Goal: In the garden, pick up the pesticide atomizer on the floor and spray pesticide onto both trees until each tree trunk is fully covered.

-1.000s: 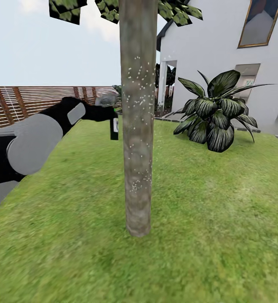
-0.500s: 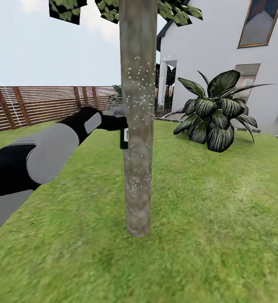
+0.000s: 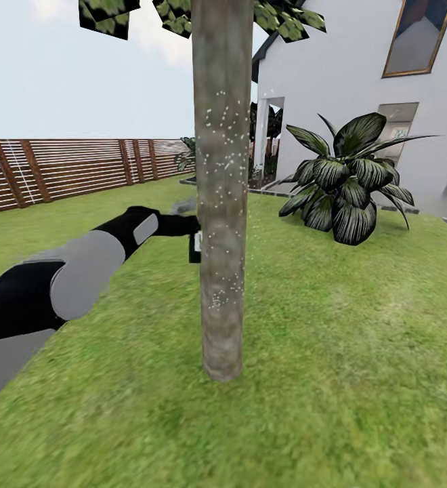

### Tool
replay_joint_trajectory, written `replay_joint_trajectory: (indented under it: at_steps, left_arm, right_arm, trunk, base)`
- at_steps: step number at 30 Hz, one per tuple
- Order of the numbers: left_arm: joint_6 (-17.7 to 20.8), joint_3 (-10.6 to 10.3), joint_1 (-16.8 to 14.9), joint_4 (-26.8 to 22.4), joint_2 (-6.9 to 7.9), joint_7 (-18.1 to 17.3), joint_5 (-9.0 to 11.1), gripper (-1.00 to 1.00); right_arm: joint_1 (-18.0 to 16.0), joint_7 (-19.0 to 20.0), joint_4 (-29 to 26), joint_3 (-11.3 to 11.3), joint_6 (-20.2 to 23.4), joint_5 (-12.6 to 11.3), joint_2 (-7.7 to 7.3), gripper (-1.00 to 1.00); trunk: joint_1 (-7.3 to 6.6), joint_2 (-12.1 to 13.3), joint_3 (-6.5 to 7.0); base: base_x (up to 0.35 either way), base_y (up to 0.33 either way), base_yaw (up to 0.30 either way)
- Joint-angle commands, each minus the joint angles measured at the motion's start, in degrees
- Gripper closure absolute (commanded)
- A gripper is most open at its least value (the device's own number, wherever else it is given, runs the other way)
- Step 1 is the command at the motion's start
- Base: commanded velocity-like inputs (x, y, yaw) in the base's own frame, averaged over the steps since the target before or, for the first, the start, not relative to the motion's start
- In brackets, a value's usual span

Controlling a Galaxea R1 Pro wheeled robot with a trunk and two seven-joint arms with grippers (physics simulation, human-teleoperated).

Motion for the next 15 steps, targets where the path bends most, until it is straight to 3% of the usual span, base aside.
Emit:
replay_joint_trajectory:
  at_steps: [1, 5, 9, 12, 15]
  left_arm:
    - [0.0, 0.5, 0.4, 0.0, 2.3, 0.0, 0.2, 1.0]
    - [-0.1, 0.5, 0.7, 0.0, 5.32, 0.0, 0.2, 1.0]
    - [-0.1, 0.4, 1.3, 0.0, 5.67, 0.0, 0.2, 1.0]
    - [-0.1, 0.4, 2.2, 0.1, 4.28, 0.0, 0.2, 1.0]
    - [-1.0, 0.4, 4.2, 0.1, 1.34, 0.0, 0.2, 1.0]
  right_arm:
    - [0.0, 0.0, 0.0, 0.0, 0.0, 0.0, 0.0, -1.0]
    - [0.0, 0.0, 0.0, 0.0, 0.0, 0.0, 0.0, -1.0]
    - [0.0, 0.0, 0.0, 0.0, 0.0, 0.0, 0.03, -1.0]
    - [0.0, 0.0, 0.0, 0.0, 0.0, 0.0, 0.01, -1.0]
    - [0.0, 0.0, 0.0, 0.0, 0.0, 0.0, 0.02, -1.0]
  trunk:
    - [0.0, 0.0, 0.0]
    - [0.0, 0.0, 0.0]
    - [0.0, 0.0, 0.0]
    - [0.0, 0.0, 0.0]
    - [0.0, 0.0, 0.0]
  base:
    - [0.0, 0.0, 0.0]
    - [0.0, 0.0, 0.0]
    - [0.0, 0.0, 0.0]
    - [0.0, 0.0, 0.0]
    - [0.0, 0.0, 0.0]
